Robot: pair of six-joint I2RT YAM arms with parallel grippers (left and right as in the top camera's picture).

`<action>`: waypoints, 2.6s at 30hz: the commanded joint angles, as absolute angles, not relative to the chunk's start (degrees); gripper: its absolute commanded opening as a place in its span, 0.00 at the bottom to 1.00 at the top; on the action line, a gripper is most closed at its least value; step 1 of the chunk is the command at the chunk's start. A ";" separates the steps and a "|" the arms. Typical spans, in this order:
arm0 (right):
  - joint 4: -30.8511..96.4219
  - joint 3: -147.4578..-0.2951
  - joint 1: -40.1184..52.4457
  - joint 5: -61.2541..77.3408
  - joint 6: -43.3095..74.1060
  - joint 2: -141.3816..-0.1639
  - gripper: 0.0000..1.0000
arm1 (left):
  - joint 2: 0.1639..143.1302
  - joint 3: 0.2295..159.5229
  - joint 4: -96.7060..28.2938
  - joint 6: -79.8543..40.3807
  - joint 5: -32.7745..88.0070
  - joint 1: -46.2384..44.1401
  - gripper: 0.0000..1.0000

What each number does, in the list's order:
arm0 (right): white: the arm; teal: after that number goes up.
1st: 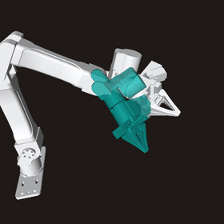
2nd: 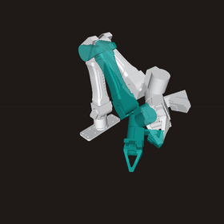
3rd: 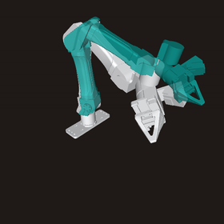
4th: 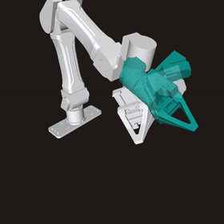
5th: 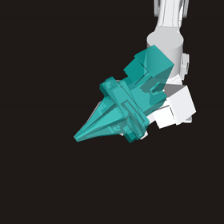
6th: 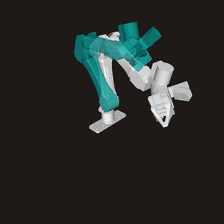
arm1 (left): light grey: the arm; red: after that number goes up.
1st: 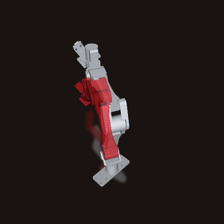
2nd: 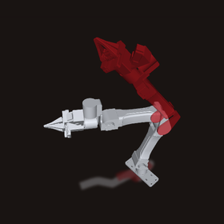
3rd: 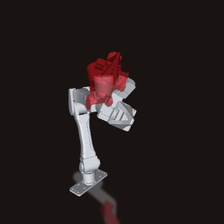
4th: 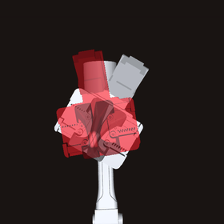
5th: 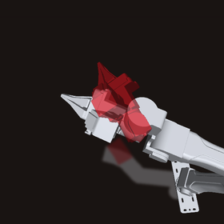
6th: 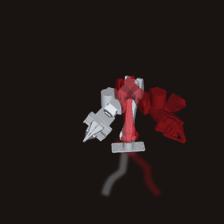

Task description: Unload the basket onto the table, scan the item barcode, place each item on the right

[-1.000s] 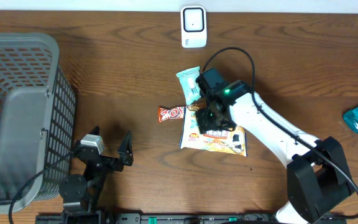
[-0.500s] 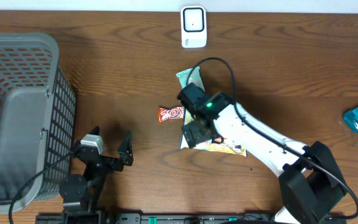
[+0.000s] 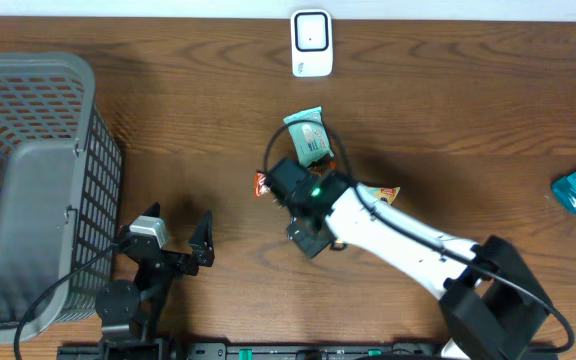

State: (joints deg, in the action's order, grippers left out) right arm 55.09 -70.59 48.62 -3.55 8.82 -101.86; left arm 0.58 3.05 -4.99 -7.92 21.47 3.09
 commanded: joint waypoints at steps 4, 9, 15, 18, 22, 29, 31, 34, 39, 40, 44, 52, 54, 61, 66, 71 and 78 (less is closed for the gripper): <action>48.73 -65.87 51.70 -2.57 8.05 -104.22 0.04 | 0.23 2.09 -6.66 -8.45 21.56 2.81 0.98; 43.03 -65.89 51.29 -5.13 2.37 -107.83 0.11 | 0.23 2.09 -6.68 -8.45 21.56 2.81 0.98; 31.55 -65.91 49.60 -11.38 0.19 -113.30 0.20 | 0.23 2.09 -6.66 -8.45 21.56 2.81 0.98; 29.80 -66.19 47.00 -16.43 2.90 -115.55 0.10 | 0.23 2.09 -6.66 -8.45 21.56 2.81 0.98; 30.70 -68.38 42.57 -20.38 6.98 -115.70 0.01 | 0.23 2.09 -6.68 -8.45 21.56 2.81 0.98; 46.81 -84.47 37.93 -17.08 7.66 -112.33 0.12 | 0.23 2.09 -6.66 -8.45 21.56 2.81 0.98; 52.77 -89.27 37.80 -13.87 7.66 -110.87 0.91 | 0.23 2.09 -6.66 -8.45 21.56 2.81 0.98; 59.94 -92.60 38.11 -11.68 9.10 -109.43 0.99 | 0.23 2.09 -6.66 -8.45 21.56 2.81 0.98; 63.31 -85.52 37.78 -13.58 25.63 -109.89 0.99 | 0.23 2.09 -6.66 -8.45 21.56 2.81 0.98; 62.54 -83.46 37.74 -13.56 28.25 -109.89 0.99 | 0.23 2.09 -6.66 -8.45 21.56 2.81 0.98; 57.41 -74.67 38.09 -13.41 32.99 -109.91 0.91 | 0.23 2.09 -6.66 -8.45 21.56 2.81 0.98; 54.28 -68.60 37.06 -15.86 38.30 -110.19 0.95 | 0.23 2.09 -6.66 -8.45 21.56 2.81 0.98; 52.23 -66.61 37.06 -15.18 38.28 -111.85 0.97 | 0.23 2.09 -6.66 -8.45 21.56 2.81 0.98; 50.72 -65.14 36.99 -2.63 34.24 -123.09 0.50 | 0.23 2.09 -6.66 -8.45 21.56 2.81 0.98; 50.78 -65.39 36.03 5.63 28.62 -125.36 0.01 | 0.23 2.09 -6.66 -8.45 21.56 2.81 0.98; 53.74 -68.58 33.30 23.27 14.11 -120.44 0.01 | 0.23 2.09 -6.66 -8.45 21.56 2.81 0.98; 59.18 -69.73 24.49 63.81 -15.97 -106.91 0.01 | 0.23 2.09 -6.66 -8.45 21.56 2.81 0.98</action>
State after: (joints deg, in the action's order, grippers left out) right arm 57.95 -70.87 26.81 33.30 1.67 -110.76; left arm 0.58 3.05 -4.99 -7.92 21.47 3.09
